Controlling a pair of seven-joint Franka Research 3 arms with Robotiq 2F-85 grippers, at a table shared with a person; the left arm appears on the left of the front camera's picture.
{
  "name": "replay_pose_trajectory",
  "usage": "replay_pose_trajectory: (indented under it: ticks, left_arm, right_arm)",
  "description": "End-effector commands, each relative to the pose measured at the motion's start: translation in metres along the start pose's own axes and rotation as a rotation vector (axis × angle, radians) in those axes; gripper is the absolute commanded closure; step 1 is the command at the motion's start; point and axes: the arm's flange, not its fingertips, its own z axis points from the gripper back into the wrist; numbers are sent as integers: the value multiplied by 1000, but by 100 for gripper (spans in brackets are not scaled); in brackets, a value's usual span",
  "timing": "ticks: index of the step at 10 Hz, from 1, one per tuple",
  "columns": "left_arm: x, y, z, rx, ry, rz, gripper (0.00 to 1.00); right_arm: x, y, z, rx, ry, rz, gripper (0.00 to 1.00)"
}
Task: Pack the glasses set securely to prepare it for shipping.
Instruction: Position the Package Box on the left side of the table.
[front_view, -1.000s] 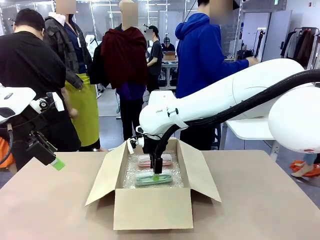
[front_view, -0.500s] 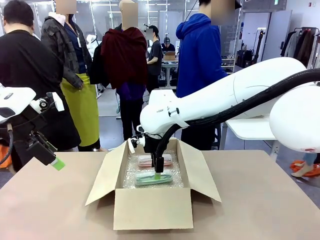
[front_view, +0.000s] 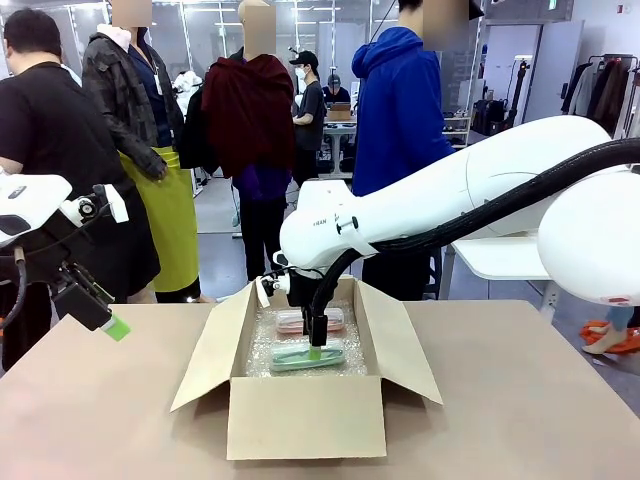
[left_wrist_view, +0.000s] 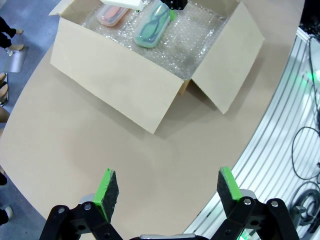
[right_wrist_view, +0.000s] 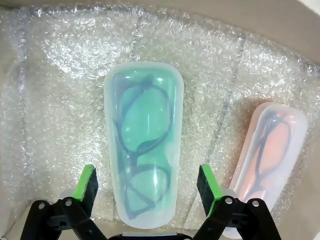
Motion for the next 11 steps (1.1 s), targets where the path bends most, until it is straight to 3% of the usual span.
replay_pose_trajectory:
  ticks: [1,5,7,9,11]
  left_arm:
    - [0,1,0,-7,-14,-1,0]
    - [0,1,0,-7,-14,-1,0]
    - [0,1,0,-7,-14,-1,0]
    - [0,1,0,-7,-14,-1,0]
    - [0,1,0,-7,-14,-1,0]
  right_arm:
    - [2,1,1,2,-15,-4,0]
    - [0,0,0,0,0,0,0]
    - [-5,32,58,2,-14,-30,0]
    - [-19,48,85,-64,-16,-100,0]
    - [-51,70,105,-120,-93,-233,0]
